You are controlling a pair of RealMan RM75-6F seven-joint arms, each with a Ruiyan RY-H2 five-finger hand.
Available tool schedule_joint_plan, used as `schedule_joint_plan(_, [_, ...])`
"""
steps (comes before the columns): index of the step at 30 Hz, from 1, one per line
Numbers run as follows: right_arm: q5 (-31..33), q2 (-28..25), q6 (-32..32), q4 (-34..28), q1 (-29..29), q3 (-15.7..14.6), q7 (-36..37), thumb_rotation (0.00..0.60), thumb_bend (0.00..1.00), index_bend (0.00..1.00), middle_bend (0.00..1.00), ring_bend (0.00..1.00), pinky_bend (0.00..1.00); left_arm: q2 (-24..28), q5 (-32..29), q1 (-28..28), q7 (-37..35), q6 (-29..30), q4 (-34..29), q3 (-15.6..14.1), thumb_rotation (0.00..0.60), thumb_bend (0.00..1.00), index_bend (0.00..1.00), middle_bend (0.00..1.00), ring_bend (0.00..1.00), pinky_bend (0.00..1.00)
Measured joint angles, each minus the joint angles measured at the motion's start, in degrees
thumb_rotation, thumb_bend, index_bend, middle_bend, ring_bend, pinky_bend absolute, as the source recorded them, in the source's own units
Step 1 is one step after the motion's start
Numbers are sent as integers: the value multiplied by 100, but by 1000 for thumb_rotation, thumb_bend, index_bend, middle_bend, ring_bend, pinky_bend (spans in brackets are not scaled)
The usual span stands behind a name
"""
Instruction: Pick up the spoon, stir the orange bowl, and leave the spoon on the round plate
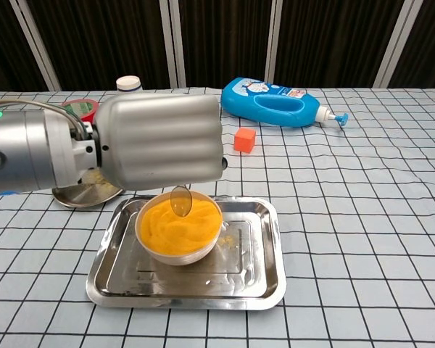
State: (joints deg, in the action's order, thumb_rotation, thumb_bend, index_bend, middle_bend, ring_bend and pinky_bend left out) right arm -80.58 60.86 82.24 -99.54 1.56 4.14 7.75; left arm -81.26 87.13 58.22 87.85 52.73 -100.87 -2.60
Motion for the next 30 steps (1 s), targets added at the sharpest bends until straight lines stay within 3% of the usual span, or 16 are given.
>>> schedule_joint_plan(13, [15,-2,4,-6,-7,3,-15,600,394,0,0,0,0,-63,-111,-255,-304,110,-271,64,600,633,820,1000,1000,1000])
schedule_joint_plan(30, [37,-16,6,4,-20,12,38,600,393,0,0,0,0,-528,-351,-355,26,-2,242,150,600,632,825,1000,1000,1000])
